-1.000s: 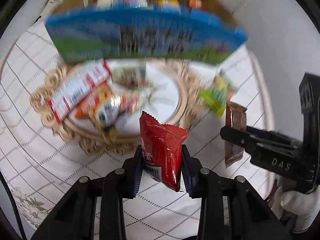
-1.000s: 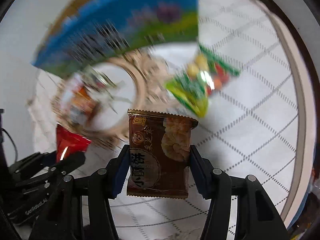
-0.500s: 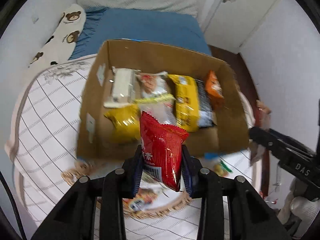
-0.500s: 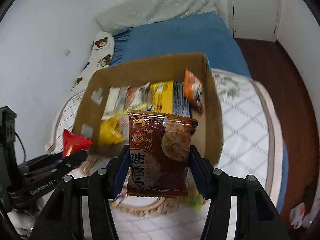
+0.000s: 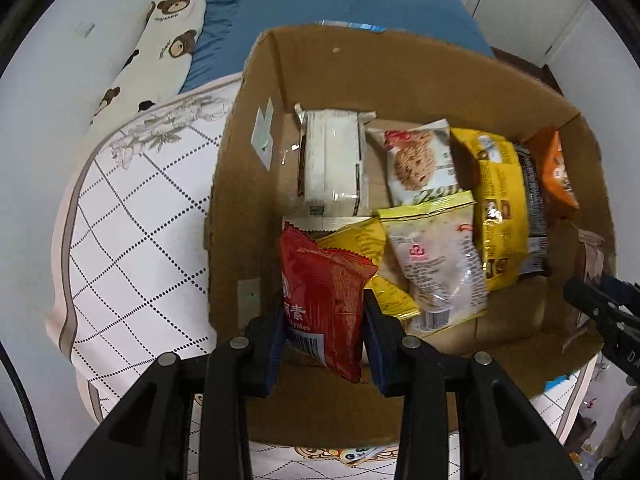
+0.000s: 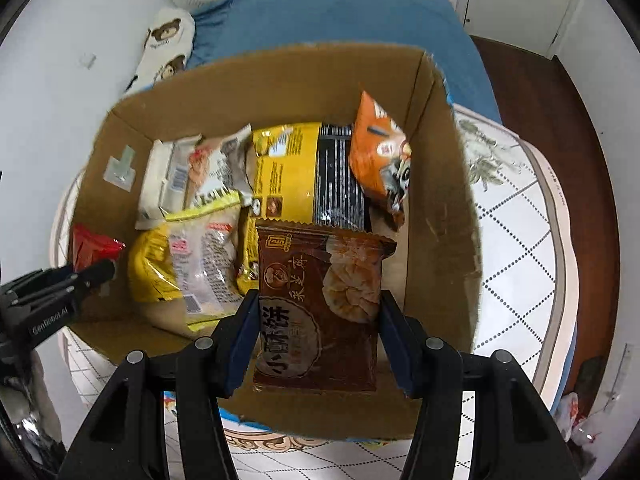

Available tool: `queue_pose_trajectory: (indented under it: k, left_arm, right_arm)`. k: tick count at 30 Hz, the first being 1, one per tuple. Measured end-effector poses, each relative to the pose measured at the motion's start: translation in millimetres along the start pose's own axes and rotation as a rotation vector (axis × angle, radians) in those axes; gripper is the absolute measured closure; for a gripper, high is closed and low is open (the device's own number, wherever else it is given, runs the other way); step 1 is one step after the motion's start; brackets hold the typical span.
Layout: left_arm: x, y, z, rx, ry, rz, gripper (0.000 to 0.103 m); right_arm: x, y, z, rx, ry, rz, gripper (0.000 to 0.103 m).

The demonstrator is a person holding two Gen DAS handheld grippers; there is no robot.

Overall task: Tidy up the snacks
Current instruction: 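Carry both packets into the box and open both tools, then grasp the orange panda packet with left tool while right tool grasps green candy bag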

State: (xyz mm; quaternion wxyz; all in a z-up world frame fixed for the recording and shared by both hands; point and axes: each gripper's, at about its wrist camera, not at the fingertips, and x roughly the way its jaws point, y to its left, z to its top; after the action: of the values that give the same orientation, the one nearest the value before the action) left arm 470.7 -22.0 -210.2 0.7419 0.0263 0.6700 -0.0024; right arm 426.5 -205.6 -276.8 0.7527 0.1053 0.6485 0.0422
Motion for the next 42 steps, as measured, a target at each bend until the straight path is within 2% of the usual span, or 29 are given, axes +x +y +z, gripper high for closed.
queue_pose_trajectory:
  k: [2, 4, 5, 7, 9, 10, 12, 18, 29, 36, 42]
  left_arm:
    - [5, 1, -1, -0.010, 0.012, 0.002, 0.070]
    - [7, 3, -2, -0.022, 0.012, 0.001, 0.065]
    - [9, 5, -2, -0.035, 0.014, -0.005, 0.060]
    - [8, 4, -2, -0.033, 0.002, -0.010, 0.035]
    - [6, 1, -2, -0.030, -0.006, -0.025, 0.025]
    - [6, 0, -3, -0.030, -0.004, -0.035, 0.019]
    - [6, -4, -3, -0.028, -0.007, -0.038, 0.014]
    - [7, -10, -8, -0.027, -0.016, -0.038, 0.014]
    - [-6, -18, -18, -0.027, -0.063, -0.046, 0.014]
    - [-37, -22, -35, -0.010, -0.191, -0.003, 0.014]
    - [-68, -25, -53, -0.002, -0.281, -0.009, 0.014]
  right_arm:
    - [9, 1, 0, -0.008, 0.036, -0.001, 0.041]
    - [16, 3, 0, -0.013, 0.061, -0.001, 0.032]
    - [18, 3, 0, -0.016, 0.067, -0.005, 0.027]
    - [21, 4, 0, -0.017, 0.079, -0.003, 0.017]
    - [22, 5, 1, -0.013, 0.083, -0.009, 0.009]
    - [23, 6, 1, -0.012, 0.084, -0.009, 0.008]
    - [25, 6, 2, -0.011, 0.093, -0.016, 0.008]
    - [27, 4, -1, -0.001, 0.099, -0.019, 0.006]
    - [1, 10, -10, -0.017, 0.029, -0.036, 0.006]
    - [-20, 17, -23, -0.033, -0.048, -0.063, 0.006]
    - [-47, 21, -39, -0.034, -0.125, -0.062, 0.006]
